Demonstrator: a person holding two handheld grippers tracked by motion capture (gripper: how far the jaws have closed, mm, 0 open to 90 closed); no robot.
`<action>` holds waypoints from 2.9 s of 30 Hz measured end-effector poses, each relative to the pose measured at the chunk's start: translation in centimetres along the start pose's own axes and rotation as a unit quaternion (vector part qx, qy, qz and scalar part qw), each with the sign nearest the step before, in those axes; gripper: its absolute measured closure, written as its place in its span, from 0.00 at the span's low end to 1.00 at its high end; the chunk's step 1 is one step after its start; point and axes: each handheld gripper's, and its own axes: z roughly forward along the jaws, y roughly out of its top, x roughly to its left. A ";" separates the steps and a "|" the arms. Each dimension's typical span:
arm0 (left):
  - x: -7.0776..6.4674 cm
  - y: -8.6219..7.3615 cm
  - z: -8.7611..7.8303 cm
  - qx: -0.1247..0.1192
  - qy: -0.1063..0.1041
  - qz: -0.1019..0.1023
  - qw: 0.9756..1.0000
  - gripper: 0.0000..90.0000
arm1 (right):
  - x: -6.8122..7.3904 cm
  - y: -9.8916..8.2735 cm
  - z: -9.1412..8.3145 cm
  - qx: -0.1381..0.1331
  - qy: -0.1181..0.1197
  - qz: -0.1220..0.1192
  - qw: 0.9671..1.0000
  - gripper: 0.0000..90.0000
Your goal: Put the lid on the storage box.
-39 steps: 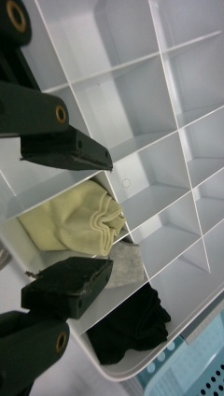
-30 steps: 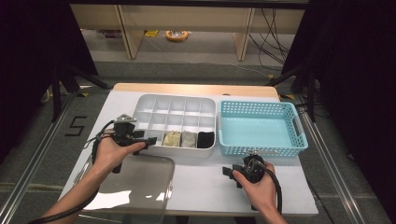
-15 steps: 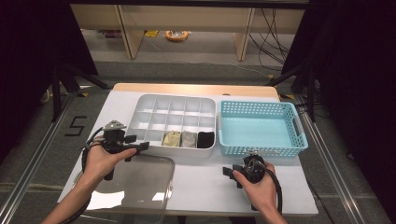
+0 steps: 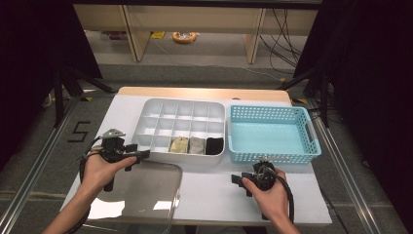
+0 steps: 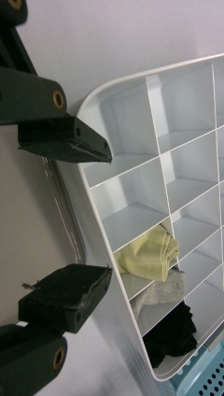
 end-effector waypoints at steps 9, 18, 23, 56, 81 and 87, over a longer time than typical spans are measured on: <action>1.9 -0.9 -1.6 0.017 0.020 -0.003 1.000 0.40 | 1.4 0.1 0.0 0.022 0.024 -0.008 0.999 0.55; 5.1 -3.7 -4.9 0.056 0.029 -0.022 0.998 0.42 | 3.9 0.2 1.2 0.060 0.059 -0.005 0.996 0.56; 7.1 -5.6 -6.1 0.064 0.049 -0.041 0.996 0.43 | 4.5 0.2 2.0 0.071 0.061 -0.016 0.995 0.56; 11.9 -9.7 -8.3 0.134 0.089 -0.132 0.978 0.53 | 7.9 0.0 5.4 0.128 0.098 -0.025 0.987 0.58; 11.9 -10.3 -8.1 0.138 0.108 -0.155 0.972 0.65 | 8.3 -0.5 6.0 0.139 0.089 -0.018 0.986 0.58; 11.8 -10.3 -8.0 0.136 0.113 -0.159 0.971 0.65 | 8.6 -0.7 6.3 0.144 0.095 -0.021 0.985 0.59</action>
